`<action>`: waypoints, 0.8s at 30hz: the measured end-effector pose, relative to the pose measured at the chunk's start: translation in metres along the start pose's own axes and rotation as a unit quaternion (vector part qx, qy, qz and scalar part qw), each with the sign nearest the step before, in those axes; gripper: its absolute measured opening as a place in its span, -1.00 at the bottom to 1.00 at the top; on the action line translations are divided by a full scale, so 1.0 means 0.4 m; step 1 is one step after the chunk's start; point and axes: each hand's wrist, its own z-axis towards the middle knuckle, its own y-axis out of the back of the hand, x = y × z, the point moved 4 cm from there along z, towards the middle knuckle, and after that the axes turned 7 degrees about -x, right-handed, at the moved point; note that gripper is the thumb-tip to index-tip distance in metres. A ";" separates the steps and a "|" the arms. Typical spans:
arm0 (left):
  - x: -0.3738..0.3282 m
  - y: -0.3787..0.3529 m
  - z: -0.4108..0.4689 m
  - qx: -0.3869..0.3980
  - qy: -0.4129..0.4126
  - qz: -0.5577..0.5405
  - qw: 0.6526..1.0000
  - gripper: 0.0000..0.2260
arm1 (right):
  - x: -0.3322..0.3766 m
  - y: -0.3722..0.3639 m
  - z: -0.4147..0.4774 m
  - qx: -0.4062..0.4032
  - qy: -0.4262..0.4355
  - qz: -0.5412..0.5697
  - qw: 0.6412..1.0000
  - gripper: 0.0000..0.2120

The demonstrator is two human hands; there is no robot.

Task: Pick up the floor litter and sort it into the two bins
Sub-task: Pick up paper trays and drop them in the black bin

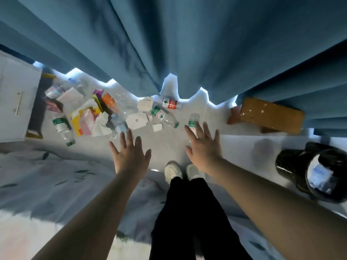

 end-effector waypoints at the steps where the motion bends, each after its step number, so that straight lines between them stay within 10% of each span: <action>1: 0.022 -0.011 0.014 0.000 0.007 -0.008 1.000 -0.43 | 0.018 -0.001 0.025 0.003 0.018 -0.013 1.000 -0.38; 24: 0.258 -0.691 0.769 -0.024 -0.095 0.042 0.994 -0.15 | 0.314 -0.736 0.738 0.102 0.019 -0.062 0.993 -0.24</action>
